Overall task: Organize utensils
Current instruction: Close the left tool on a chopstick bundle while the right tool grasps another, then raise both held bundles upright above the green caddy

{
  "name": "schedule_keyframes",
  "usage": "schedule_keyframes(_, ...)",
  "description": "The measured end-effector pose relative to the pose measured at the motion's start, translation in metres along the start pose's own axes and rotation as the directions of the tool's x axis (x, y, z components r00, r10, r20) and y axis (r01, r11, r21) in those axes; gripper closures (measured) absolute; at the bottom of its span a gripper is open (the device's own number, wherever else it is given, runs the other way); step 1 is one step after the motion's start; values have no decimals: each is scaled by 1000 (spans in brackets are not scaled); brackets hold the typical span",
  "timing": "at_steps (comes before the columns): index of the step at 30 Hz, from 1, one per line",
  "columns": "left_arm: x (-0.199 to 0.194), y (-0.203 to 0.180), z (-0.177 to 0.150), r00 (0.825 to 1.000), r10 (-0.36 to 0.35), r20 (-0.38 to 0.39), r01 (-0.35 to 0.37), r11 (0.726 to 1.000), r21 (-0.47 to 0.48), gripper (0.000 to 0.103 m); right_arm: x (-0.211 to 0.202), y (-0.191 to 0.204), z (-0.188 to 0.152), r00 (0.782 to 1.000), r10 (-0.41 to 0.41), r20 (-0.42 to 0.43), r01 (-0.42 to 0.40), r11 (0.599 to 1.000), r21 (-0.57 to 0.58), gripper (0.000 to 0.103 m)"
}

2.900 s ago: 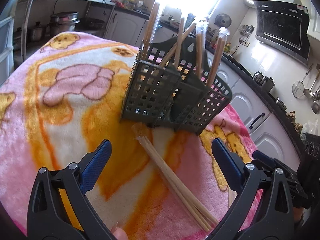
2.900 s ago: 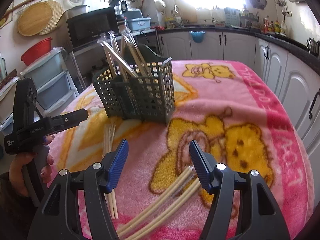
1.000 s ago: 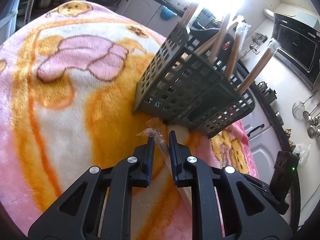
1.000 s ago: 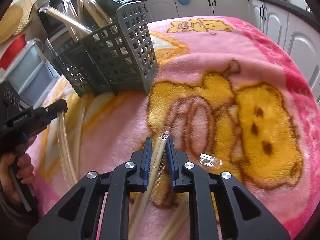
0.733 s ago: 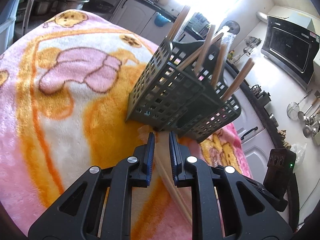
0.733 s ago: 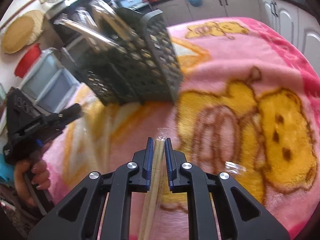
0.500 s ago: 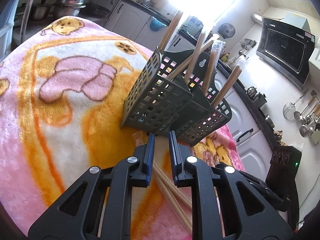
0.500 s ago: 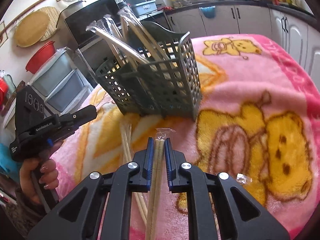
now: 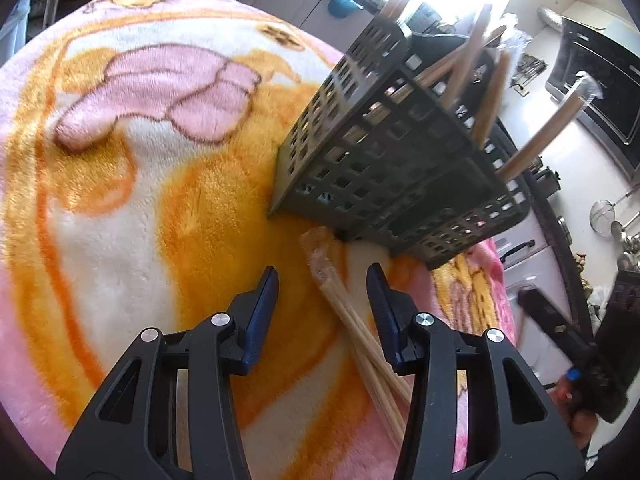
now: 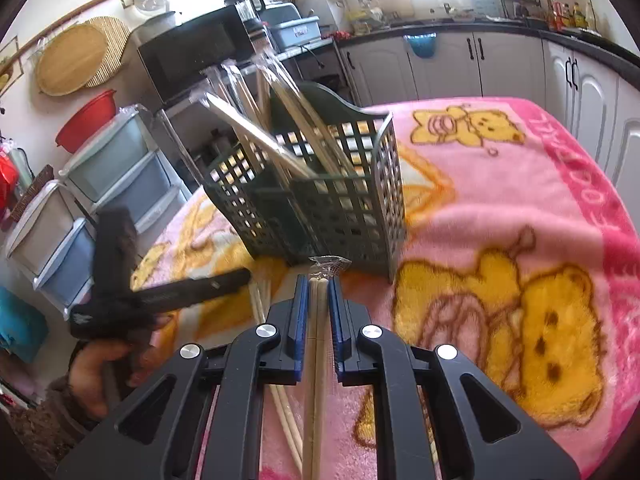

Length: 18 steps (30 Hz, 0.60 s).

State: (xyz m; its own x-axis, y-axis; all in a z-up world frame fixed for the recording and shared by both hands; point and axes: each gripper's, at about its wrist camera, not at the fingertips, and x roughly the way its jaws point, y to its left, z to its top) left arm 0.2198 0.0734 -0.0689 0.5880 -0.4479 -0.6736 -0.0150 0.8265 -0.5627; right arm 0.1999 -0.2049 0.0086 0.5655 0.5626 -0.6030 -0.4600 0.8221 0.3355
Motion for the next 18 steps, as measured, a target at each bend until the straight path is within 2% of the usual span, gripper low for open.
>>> schedule_keyframes(3, 3, -1, 0, 1000, 4, -1, -4, 1000, 7, 67, -8, 5, 6, 1000, 7, 26, -6, 1000, -11, 92)
schedule_keyframes(8, 9, 1, 3, 1000, 29, -6, -28, 999, 16, 90, -22, 12, 18, 997, 25, 72, -23, 999, -28, 92)
schedule_keyframes(10, 9, 2, 2, 1000, 24, -8, -24, 1000, 18, 95, -26, 14, 21, 996, 32, 85, -29, 999, -34, 93)
schedule_keyframes(18, -18, -7, 3, 998, -31, 46, 28, 998, 49, 100, -43, 28, 35, 988, 55, 142, -46, 997, -62, 93)
